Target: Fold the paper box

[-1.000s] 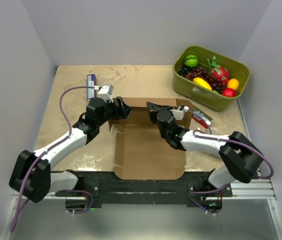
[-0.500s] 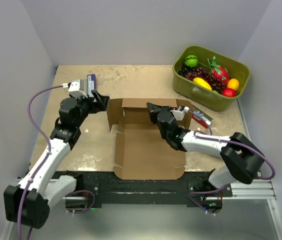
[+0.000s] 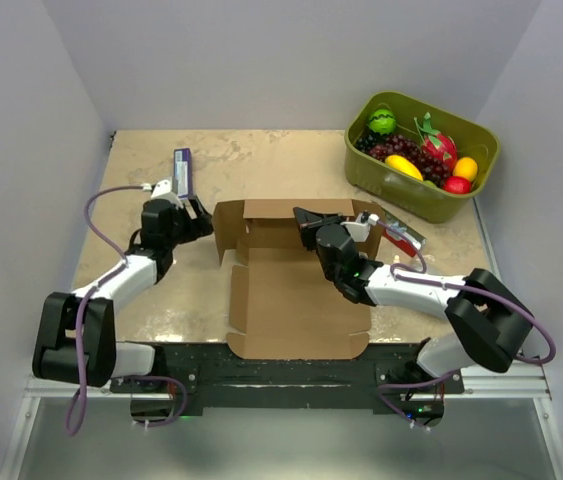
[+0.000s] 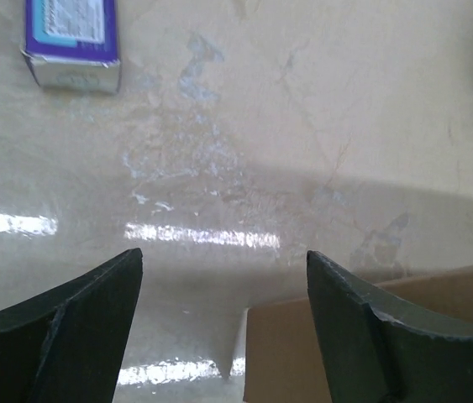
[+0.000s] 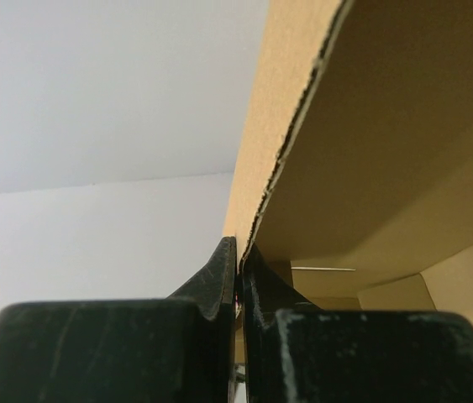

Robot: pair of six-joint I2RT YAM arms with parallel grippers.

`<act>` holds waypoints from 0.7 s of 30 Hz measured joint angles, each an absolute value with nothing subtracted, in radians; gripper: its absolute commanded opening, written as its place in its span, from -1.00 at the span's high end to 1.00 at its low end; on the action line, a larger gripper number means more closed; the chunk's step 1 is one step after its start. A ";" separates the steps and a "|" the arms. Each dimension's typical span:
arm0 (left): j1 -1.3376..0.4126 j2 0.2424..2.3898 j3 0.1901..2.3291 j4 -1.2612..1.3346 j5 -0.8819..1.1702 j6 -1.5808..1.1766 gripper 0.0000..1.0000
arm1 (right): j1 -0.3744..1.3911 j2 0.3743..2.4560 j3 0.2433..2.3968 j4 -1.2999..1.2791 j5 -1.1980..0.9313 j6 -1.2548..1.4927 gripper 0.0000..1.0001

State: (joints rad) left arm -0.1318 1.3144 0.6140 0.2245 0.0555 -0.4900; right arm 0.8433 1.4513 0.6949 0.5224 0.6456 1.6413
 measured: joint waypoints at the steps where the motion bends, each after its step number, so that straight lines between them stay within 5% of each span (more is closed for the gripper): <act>1: -0.132 1.325 0.595 0.244 0.077 -0.493 -0.61 | 0.844 1.451 0.695 0.522 0.646 1.641 1.00; 21: -0.227 1.328 0.458 0.583 0.338 -0.501 -0.18 | 0.842 1.454 0.695 0.517 0.652 1.637 1.00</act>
